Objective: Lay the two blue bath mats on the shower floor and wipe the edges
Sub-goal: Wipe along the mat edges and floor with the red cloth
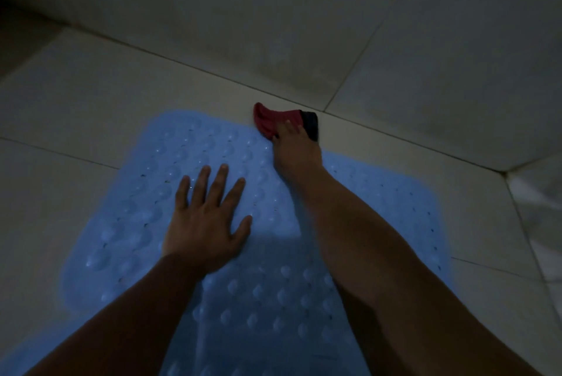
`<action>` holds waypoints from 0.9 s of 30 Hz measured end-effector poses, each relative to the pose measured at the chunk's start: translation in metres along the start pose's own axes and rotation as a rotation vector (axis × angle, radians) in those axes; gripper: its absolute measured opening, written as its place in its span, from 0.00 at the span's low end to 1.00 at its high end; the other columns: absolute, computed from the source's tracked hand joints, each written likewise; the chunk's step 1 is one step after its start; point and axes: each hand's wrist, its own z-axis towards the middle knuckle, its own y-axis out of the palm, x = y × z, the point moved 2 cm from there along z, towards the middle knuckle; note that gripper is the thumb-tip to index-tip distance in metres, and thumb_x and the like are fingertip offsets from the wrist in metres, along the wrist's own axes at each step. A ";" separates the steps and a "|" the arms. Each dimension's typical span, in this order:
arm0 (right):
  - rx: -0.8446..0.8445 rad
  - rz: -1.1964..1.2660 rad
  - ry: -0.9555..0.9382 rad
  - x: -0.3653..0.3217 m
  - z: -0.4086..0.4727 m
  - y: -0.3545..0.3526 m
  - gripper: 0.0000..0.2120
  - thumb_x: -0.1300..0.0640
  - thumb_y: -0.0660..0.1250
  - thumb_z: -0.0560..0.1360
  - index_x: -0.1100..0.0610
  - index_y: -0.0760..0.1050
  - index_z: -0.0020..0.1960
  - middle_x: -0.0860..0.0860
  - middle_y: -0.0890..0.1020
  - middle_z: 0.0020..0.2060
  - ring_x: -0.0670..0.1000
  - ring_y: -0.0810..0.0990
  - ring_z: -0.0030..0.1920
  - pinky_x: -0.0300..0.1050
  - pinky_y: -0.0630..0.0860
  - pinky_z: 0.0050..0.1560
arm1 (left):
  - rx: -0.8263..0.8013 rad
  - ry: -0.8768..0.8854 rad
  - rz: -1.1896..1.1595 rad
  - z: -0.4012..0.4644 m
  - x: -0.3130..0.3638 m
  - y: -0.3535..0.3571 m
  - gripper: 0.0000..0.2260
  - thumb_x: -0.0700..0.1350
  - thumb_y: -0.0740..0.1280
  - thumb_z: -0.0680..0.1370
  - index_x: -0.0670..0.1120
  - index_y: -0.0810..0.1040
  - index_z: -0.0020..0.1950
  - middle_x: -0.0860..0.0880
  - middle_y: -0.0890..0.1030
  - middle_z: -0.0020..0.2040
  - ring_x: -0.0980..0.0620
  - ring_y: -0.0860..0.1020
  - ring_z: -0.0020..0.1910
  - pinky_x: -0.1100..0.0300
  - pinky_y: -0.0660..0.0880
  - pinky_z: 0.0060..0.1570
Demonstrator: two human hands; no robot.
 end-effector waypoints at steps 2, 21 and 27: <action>0.032 0.040 0.042 0.031 -0.006 -0.011 0.19 0.56 0.57 0.79 0.52 0.71 0.70 0.53 0.75 0.68 0.58 0.74 0.68 0.52 0.76 0.61 | -0.008 0.000 -0.007 0.000 0.001 -0.001 0.33 0.68 0.46 0.81 0.55 0.53 0.83 0.46 0.48 0.84 0.41 0.45 0.83 0.36 0.46 0.78; 0.019 0.108 0.102 0.065 -0.024 -0.041 0.12 0.51 0.55 0.82 0.50 0.74 0.61 0.53 0.82 0.53 0.58 0.80 0.52 0.43 0.67 0.46 | -0.004 0.001 -0.009 0.000 -0.001 -0.001 0.35 0.70 0.44 0.80 0.54 0.55 0.83 0.45 0.51 0.84 0.41 0.48 0.83 0.36 0.48 0.78; -0.005 0.096 0.416 0.179 -0.044 -0.075 0.21 0.50 0.64 0.78 0.52 0.74 0.70 0.58 0.79 0.65 0.60 0.77 0.66 0.48 0.71 0.66 | -0.012 -0.001 -0.007 -0.002 -0.002 -0.003 0.40 0.76 0.45 0.77 0.56 0.52 0.83 0.47 0.48 0.84 0.42 0.44 0.83 0.37 0.46 0.79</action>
